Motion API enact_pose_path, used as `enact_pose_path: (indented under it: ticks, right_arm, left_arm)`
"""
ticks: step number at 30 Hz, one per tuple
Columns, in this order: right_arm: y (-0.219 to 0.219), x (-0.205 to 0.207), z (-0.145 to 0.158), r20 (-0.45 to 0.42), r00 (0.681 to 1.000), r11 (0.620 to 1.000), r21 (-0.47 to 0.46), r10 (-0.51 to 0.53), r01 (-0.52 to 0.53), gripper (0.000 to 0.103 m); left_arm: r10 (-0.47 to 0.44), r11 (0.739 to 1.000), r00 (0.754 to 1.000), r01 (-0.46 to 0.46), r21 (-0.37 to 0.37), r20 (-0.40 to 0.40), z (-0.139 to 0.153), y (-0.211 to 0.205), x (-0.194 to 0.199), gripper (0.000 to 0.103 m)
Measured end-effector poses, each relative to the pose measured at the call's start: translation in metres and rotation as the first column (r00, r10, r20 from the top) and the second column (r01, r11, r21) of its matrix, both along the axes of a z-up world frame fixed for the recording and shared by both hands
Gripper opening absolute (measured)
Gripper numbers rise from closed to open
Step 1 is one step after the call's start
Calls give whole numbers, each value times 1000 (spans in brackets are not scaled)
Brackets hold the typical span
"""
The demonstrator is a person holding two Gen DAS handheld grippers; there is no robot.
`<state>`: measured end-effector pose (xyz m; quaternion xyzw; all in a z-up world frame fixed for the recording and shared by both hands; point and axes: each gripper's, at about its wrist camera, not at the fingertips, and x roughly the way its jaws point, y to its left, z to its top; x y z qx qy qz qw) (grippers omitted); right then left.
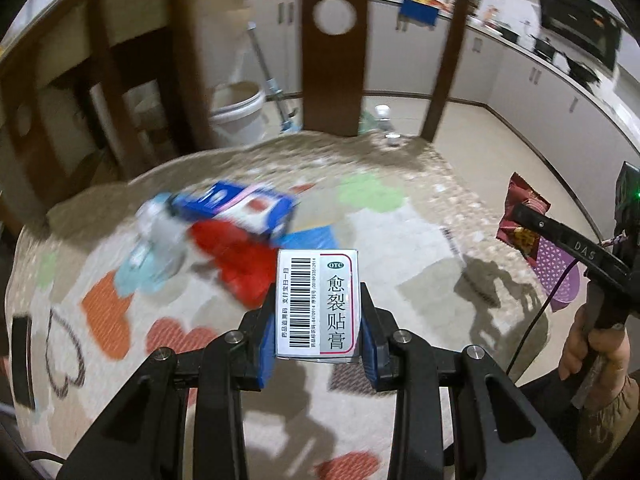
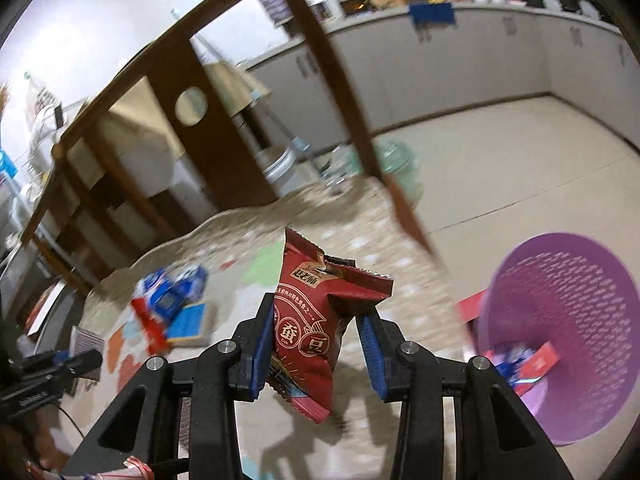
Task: Collect trash
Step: 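Carry both items over the purple basket and open both tools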
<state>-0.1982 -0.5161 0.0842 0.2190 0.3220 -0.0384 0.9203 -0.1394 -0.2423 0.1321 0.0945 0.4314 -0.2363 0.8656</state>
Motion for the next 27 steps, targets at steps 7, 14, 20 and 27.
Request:
enact_pose_path:
  ticks: [7, 14, 20, 27]
  right_arm:
    - [-46, -18, 0, 9, 996, 996, 28, -90, 90, 43]
    - [-103, -54, -2, 16, 967, 964, 92, -252, 250, 43]
    - [-147, -81, -14, -17, 922, 908, 168, -386, 384, 43]
    - [-176, -97, -29, -77, 885, 861, 208, -459, 465, 43]
  left_arm:
    - [-119, 993, 993, 119, -13, 12, 1, -72, 4, 33]
    - [-254, 966, 967, 254, -40, -10, 3, -145, -7, 33]
    - [-358, 931, 932, 353, -89, -55, -2, -209, -15, 33]
    - [-429, 901, 896, 414, -133, -113, -20, -273, -21, 33]
